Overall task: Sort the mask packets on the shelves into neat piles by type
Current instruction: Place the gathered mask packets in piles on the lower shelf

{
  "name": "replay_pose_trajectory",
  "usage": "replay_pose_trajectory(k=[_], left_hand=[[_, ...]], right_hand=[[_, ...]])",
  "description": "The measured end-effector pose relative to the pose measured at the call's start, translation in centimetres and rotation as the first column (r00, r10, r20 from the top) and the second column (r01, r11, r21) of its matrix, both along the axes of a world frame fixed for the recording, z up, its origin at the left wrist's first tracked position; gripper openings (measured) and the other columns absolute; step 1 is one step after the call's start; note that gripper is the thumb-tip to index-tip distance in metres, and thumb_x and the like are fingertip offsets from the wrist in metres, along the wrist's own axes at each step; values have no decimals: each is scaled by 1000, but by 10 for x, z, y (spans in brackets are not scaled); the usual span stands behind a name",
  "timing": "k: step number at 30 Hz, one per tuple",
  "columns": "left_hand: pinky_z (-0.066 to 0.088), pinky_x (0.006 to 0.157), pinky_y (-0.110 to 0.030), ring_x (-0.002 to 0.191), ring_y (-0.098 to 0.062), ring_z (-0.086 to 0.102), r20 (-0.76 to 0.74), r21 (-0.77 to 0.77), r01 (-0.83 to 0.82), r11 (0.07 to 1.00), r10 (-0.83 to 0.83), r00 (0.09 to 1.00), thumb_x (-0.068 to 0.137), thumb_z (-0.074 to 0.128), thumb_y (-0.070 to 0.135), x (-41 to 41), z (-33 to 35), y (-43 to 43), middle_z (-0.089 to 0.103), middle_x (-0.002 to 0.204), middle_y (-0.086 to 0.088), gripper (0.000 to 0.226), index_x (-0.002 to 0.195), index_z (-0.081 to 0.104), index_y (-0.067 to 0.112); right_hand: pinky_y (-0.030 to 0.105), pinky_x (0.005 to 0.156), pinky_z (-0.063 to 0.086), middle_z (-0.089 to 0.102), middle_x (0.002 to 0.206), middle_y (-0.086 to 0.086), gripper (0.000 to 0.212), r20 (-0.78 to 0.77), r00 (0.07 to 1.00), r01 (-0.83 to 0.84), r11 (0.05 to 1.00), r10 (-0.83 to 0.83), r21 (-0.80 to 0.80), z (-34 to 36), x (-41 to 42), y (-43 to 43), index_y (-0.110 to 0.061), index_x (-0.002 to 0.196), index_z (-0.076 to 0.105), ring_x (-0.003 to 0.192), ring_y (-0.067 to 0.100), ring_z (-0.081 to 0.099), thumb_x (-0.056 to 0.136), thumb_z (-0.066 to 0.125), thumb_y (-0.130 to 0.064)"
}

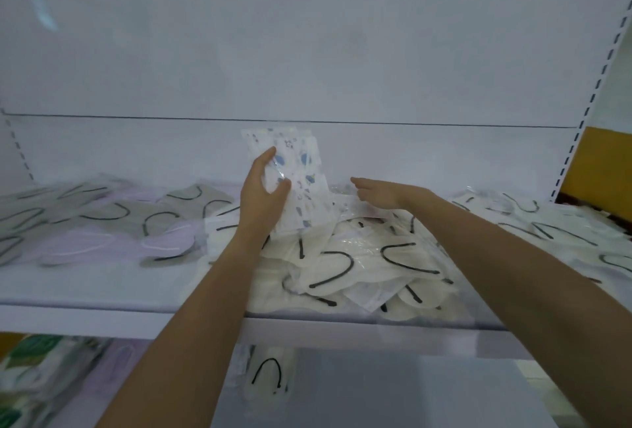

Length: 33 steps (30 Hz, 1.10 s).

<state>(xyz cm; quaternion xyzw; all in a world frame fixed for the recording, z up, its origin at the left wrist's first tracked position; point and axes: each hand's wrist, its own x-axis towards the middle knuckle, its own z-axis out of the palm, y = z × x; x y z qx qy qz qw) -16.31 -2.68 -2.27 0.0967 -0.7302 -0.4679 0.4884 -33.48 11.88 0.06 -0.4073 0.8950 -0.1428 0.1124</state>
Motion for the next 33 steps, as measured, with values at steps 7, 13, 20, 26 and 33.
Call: replay_pose_trajectory(k=[7, 13, 20, 26, 33], left_hand=[[26, 95, -8, 124, -11, 43, 192, -189, 10, 982, 27, 981, 88, 54, 2, -1, -5, 3, 47, 137, 0, 51, 136, 42, 15], [22, 97, -11, 129, -18, 39, 116, -161, -167, 973, 187, 975, 88, 52, 4, 0, -4, -2, 43, 140, -5, 54, 140, 37, 12], [23, 102, -15, 130, -17, 37, 33, -76, -132, 988, 134, 990, 92, 50, 7, -2, 8, 3, 39, 142, -5, 52, 141, 34, 12], [23, 102, -16, 132, -17, 36, 136, -44, -61, 997, 66, 989, 91, 53, 9, -1, 21, 4, 38, 144, -5, 55, 142, 32, 14], [26, 101, -20, 132, -18, 36, 235, 0, -30, 1000, 30, 971, 91, 57, 19, -6, 26, 6, 36, 145, -5, 60, 144, 29, 19]], right_hand=[[33, 102, 33, 39, 144, 11, 58, -106, 994, 15, 1000, -13, 15, 0, -1, -21, -12, 141, 34, 128, 27, 40, 89, 58, -24], [30, 90, 38, 51, 130, 15, 41, -252, 953, 126, 977, -168, -173, 38, -5, 18, -2, 125, 50, 116, 30, 48, 86, 61, -12], [27, 58, 47, 61, 101, 8, 35, 400, 917, 315, 630, -8, -710, 55, 31, 67, -10, 117, 51, 73, 18, 61, 85, 61, -3], [25, 53, 44, 58, 99, 8, 37, 381, 919, 367, 579, -104, -728, 48, 47, 58, -12, 119, 50, 67, 16, 56, 85, 60, -5], [19, 49, 46, 56, 75, 3, 12, 572, 820, 570, 127, -17, -812, 69, 34, 102, -13, 88, 54, 59, 17, 56, 83, 55, -3]])
